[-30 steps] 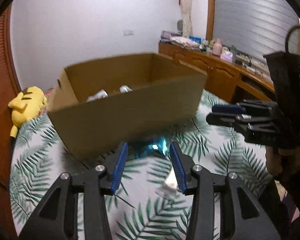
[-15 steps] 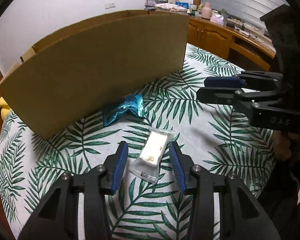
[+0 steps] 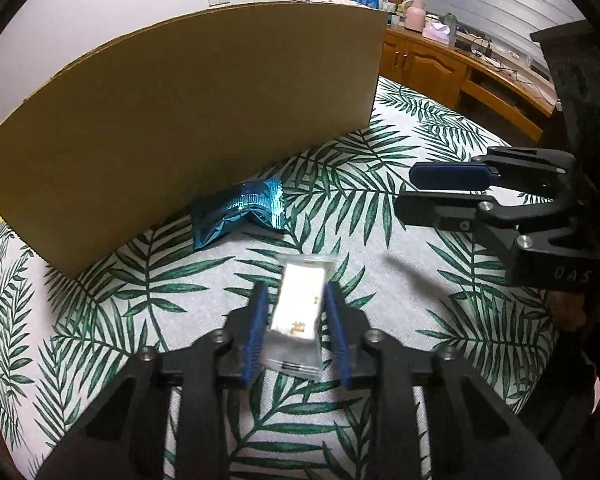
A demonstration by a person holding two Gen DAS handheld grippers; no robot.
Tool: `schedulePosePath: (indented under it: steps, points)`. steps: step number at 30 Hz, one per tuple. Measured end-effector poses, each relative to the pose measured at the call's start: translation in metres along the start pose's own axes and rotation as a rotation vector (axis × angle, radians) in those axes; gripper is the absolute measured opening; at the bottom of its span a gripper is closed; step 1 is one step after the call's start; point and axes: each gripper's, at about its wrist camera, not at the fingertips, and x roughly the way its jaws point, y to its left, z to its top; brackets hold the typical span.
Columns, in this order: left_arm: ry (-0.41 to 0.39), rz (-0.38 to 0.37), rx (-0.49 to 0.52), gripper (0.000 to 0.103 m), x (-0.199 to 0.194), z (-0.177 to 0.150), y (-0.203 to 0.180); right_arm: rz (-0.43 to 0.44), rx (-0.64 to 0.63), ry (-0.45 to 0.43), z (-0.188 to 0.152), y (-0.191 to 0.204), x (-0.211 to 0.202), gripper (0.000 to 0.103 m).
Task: Organize snacks
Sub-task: 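Reach the left tool to the small white pack while the right tool reaches the blue wrapper, then close the left tool on the white pack while the right tool grasps the blue wrapper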
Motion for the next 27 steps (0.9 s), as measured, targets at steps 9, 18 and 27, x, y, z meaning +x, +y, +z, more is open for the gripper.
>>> schedulePosePath:
  steps: [9, 18, 27]
  points:
    - [-0.073, 0.017, -0.058, 0.02, -0.024, -0.009, 0.019, 0.036, -0.064, 0.03, 0.021, 0.017, 0.009, 0.036]
    - [-0.168, 0.068, -0.173, 0.02, -0.053, -0.018, 0.057, 0.097, -0.166, 0.104, 0.057, 0.04, 0.051, 0.036]
    - [-0.191, 0.081, -0.214, 0.02, -0.057, -0.029, 0.08, 0.063, -0.262, 0.188, 0.07, 0.05, 0.091, 0.043]
